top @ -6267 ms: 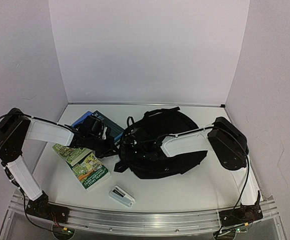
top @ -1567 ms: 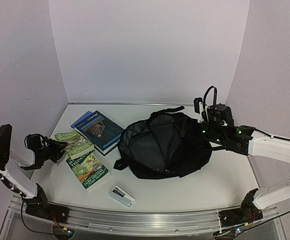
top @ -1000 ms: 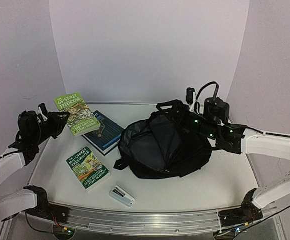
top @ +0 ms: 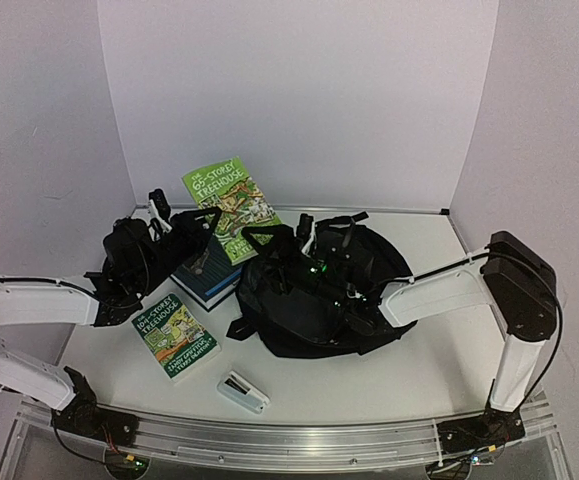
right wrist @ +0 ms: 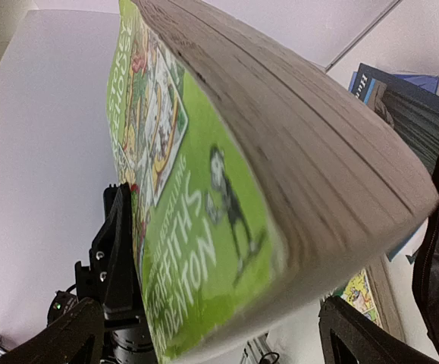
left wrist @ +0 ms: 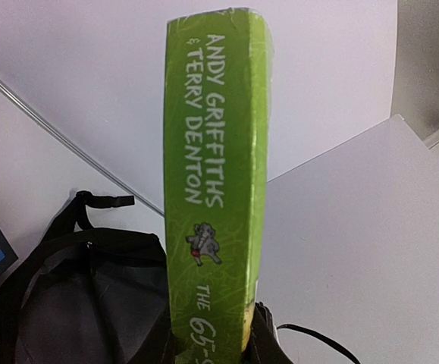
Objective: Pack the student bag
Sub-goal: Pick up the book from the center of the board.
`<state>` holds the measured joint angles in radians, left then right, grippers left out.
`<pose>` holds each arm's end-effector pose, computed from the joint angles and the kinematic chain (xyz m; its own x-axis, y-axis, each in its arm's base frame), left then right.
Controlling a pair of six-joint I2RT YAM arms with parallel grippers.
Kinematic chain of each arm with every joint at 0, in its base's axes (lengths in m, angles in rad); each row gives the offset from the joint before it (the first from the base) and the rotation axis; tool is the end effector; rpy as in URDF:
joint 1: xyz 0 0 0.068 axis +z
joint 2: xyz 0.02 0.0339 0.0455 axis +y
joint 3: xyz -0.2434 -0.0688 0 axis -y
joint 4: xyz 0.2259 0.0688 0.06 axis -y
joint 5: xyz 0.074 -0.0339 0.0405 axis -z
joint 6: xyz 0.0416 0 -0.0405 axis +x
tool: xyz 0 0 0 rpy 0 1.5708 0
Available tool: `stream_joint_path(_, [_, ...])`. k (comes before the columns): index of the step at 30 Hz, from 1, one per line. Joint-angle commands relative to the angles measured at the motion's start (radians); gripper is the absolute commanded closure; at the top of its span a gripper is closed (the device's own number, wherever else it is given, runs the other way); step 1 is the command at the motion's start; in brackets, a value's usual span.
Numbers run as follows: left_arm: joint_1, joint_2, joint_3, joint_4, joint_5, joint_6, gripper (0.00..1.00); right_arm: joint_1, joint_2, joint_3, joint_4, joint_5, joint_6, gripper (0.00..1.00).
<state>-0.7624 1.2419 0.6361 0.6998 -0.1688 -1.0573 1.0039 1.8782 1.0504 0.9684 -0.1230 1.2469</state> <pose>0.2042 -0.1854 0.2753 -0.4543 -0.7534 -0.4753 0.3342 0.3505 -0.8749 0.2131 0.3442 0.2359 -0.8316 0.4457 -0.3314 -0.3586 0.0249 0.9332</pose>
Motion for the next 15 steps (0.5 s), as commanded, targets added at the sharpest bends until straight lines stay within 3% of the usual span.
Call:
stream_joint_path(1, [-0.039,-0.006,0.08,0.181,-0.04,-0.013,1.0,0.002,0.032,0.058,0.081,0.049,0.003,0.02])
stream_joint_path(5, [-0.07,-0.004,0.063,0.209,-0.071,-0.034,1.0,0.002,0.049,0.068,0.124,0.094,0.014,0.02])
stream_joint_path(10, [-0.087,0.006,0.05,0.236,-0.095,-0.049,1.0,0.0,0.071,0.072,0.226,0.115,0.043,0.09])
stream_joint_path(13, [-0.089,0.008,0.052,0.231,-0.095,-0.05,1.0,0.001,0.075,0.07,0.299,0.122,0.049,0.18])
stream_joint_path(15, [-0.089,0.007,0.051,0.208,-0.097,-0.058,1.0,0.002,0.068,0.063,0.336,0.123,0.036,0.3])
